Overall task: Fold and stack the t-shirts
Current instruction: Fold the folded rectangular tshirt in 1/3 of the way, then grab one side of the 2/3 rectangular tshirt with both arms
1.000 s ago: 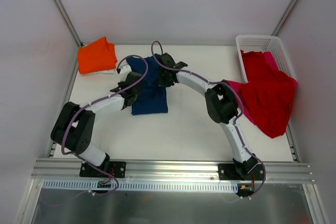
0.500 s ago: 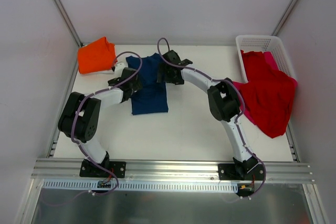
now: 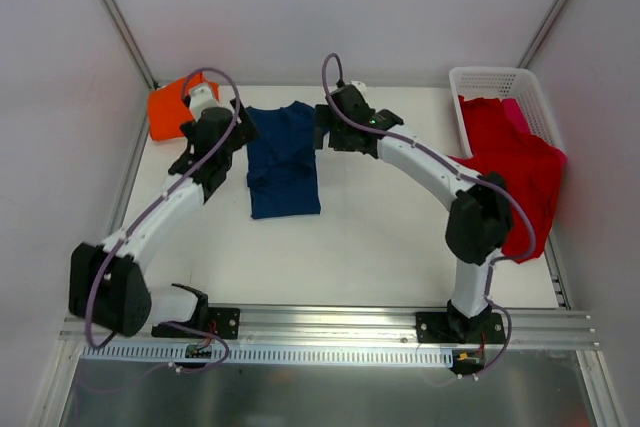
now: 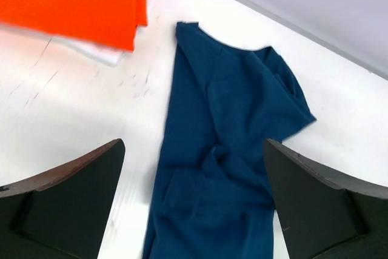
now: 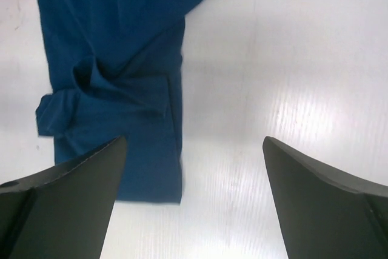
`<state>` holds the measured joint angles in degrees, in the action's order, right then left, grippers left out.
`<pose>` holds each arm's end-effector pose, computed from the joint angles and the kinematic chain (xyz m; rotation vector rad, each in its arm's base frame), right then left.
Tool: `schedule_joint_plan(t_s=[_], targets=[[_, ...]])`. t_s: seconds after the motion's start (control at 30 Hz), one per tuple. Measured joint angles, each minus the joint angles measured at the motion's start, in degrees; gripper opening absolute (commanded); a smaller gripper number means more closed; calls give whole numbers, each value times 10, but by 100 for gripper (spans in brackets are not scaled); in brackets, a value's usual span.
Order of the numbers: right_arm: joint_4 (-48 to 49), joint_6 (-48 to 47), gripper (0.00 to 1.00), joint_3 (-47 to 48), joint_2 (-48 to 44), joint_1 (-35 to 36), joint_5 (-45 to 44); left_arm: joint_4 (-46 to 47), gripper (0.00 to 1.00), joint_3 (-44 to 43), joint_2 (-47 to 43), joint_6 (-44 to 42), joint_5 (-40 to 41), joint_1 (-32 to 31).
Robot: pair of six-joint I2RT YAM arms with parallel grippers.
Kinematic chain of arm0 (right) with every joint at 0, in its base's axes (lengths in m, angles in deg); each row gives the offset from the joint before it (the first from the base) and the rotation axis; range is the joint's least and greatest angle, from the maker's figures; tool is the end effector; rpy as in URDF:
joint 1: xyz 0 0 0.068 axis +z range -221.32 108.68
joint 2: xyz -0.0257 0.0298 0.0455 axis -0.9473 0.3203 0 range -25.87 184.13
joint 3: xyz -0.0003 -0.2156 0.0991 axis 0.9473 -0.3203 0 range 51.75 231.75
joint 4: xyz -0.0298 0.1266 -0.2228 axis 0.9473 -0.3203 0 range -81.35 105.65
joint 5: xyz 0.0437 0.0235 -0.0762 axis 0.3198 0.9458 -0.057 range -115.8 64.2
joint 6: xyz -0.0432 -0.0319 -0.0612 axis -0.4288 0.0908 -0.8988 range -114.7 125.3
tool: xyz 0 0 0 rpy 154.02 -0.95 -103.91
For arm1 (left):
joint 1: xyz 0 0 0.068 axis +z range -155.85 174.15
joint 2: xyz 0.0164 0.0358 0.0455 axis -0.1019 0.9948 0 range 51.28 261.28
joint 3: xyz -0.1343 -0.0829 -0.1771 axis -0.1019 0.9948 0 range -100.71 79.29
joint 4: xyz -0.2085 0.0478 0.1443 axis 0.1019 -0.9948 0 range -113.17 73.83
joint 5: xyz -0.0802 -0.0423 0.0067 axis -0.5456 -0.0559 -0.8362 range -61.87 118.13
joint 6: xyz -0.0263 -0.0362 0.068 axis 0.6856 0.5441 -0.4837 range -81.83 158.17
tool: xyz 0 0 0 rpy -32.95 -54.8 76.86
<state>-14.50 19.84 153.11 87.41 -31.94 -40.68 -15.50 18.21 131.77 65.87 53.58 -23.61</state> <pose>0.3701 0.2803 0.2357 -0.3610 2.2539 0.1941 0.3526 -0.0811 0.2696 -0.4568 1.8103 -0.1265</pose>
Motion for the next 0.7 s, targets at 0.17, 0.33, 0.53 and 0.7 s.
schedule_joint_plan(t_s=[0.17,0.33,0.53,0.7], targets=[[17,25,100,-113,-115,19,-14,-14,99,162,-155,36,16,-72],[50,61,99,-227,-138,42,-4,-48,99,300,-179,96,-21,-80],[156,109,99,-399,-156,34,75,12,99,417,-239,146,-116,-59],[291,147,100,-487,-176,3,155,110,99,471,-252,157,-183,-35]])
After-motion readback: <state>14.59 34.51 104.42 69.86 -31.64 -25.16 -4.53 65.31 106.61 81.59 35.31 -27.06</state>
